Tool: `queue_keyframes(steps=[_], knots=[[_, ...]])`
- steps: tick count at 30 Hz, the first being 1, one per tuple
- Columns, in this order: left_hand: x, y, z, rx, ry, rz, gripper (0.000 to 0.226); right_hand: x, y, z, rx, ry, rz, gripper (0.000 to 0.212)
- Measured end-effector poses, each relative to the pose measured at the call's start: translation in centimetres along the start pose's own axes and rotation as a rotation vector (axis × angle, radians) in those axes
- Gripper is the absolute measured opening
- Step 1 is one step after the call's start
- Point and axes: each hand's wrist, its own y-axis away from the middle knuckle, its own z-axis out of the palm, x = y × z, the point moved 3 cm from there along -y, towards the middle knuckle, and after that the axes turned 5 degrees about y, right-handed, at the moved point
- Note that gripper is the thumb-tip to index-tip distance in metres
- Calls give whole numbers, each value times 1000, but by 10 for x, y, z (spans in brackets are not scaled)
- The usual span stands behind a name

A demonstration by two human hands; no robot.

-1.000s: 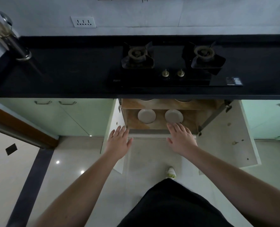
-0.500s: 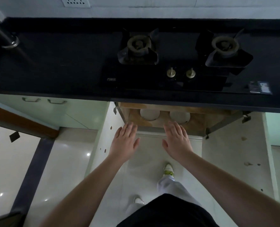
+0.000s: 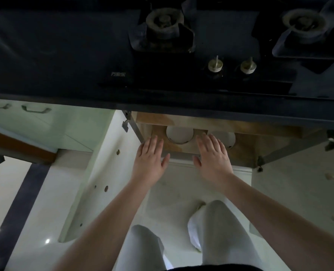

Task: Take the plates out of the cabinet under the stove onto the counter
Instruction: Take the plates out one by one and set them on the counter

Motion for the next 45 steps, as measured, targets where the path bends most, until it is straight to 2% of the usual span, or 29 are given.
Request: queue_keyframes(steps=[7,12,16,22,27,31,36,41,43,45], knots=[[-9,-57,52,136,37,-2,70,8,-57,63,93,11,3,63],[-15,-109,111,176,34,6,67,16,-104,117,177,38,25,64],[-12,-136,147,283,62,-15,67,21,-130,152,293,52,15,63],[-23,-173,174,420,58,56,67,37,-146,177,450,63,62,57],[-29,-183,182,603,38,105,62,36,-151,194,492,119,57,56],[-27,-180,183,676,82,144,57,31,-150,201,519,152,69,58],[-28,-182,174,657,58,164,54,29,-148,196,519,169,82,55],[-28,-185,150,554,60,157,52,27,-147,185,485,159,93,54],[-29,-188,140,552,125,124,46,26,-148,186,440,170,108,59],[-32,-192,127,591,288,78,40,22,-148,186,405,180,131,61]])
